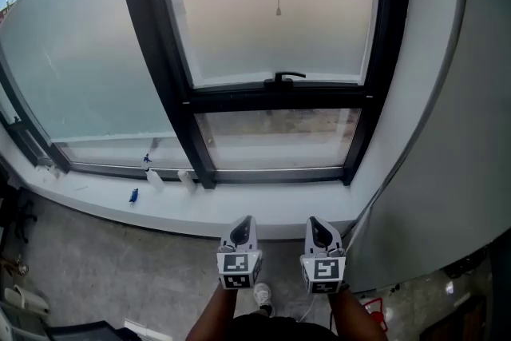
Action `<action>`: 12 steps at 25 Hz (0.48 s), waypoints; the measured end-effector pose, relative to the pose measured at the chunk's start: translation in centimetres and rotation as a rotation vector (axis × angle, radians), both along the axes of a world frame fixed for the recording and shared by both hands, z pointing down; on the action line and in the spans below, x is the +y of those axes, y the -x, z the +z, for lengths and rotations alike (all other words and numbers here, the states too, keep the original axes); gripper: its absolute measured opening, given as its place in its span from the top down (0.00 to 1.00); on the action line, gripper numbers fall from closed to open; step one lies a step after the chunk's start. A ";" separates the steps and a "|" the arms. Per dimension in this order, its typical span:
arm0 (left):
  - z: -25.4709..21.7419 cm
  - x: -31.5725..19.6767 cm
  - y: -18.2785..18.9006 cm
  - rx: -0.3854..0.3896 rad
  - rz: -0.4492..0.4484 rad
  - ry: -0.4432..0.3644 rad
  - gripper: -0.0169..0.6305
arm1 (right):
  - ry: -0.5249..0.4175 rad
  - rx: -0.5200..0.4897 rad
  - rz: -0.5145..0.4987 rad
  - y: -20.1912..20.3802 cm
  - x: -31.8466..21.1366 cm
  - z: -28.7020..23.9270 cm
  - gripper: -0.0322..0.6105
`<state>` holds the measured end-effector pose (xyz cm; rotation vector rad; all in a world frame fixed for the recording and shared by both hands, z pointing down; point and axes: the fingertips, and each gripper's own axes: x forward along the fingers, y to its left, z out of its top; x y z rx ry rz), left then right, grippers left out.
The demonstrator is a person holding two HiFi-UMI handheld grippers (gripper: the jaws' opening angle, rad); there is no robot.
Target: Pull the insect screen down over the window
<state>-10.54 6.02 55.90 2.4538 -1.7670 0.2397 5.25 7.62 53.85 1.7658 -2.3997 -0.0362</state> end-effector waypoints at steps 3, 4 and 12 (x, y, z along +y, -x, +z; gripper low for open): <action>0.5 -2.7 0.1 -0.005 0.013 0.017 0.97 | 0.006 -0.002 0.020 0.3 -3.0 -0.3 0.95; 0.5 -3.6 0.2 -0.006 0.019 0.020 0.97 | 0.010 -0.003 0.022 0.5 -4.0 -0.2 0.95; -0.5 -10.7 1.8 0.002 0.041 0.015 0.97 | 0.020 -0.019 0.040 2.3 -11.0 -0.1 0.95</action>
